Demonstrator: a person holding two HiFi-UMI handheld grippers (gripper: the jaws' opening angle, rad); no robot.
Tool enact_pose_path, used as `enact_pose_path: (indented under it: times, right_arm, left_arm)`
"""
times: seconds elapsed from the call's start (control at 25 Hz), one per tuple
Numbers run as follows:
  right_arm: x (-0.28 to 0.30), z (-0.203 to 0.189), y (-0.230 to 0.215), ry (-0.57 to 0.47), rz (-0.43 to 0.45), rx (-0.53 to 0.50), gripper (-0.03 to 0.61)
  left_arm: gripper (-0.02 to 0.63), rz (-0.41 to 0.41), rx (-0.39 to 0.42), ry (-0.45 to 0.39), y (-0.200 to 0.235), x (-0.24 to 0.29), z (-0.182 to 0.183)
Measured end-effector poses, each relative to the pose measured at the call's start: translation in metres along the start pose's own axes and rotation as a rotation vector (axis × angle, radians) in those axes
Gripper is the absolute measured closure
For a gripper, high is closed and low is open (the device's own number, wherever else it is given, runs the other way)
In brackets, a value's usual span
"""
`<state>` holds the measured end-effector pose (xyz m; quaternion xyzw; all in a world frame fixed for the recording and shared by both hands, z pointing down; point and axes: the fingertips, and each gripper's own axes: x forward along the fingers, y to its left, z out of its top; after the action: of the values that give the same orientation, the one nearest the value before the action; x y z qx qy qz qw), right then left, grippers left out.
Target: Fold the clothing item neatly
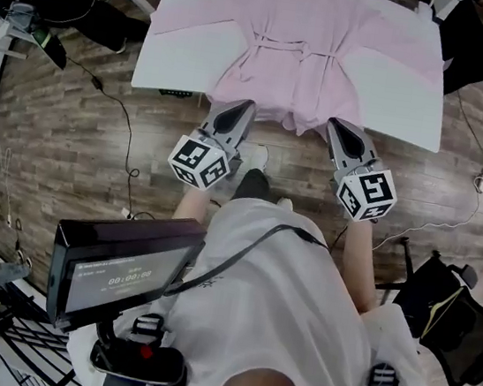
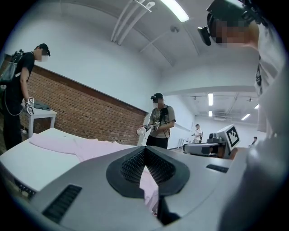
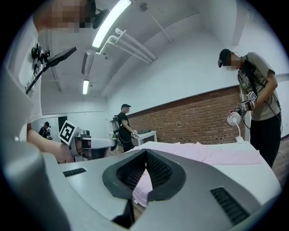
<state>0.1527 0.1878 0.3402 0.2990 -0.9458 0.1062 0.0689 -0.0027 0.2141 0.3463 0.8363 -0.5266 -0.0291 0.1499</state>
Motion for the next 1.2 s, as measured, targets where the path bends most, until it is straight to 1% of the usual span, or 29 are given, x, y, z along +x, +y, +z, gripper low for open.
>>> enact_pose_path:
  times: [0.24,0.68,0.92,1.2]
  right_arm:
    - [0.034,0.012,-0.023,0.001,-0.049,0.008,0.575]
    - [0.093,0.037,-0.053,-0.015,-0.151,0.027,0.575]
    - [0.122,0.047,-0.061,-0.010,-0.203,0.022,0.575]
    - [0.145,0.050,-0.069,-0.010,-0.267,0.034,0.575]
  left_arm:
    - [0.612,-0.041,-0.008,0.009,0.035,0.034,0.017]
    - [0.612,-0.137,0.005,0.042,0.096,0.083,0.043]
    - [0.612,-0.189,0.012,0.050,0.124,0.105,0.056]
    - [0.612,-0.247,0.002,0.073,0.149,0.124,0.060]
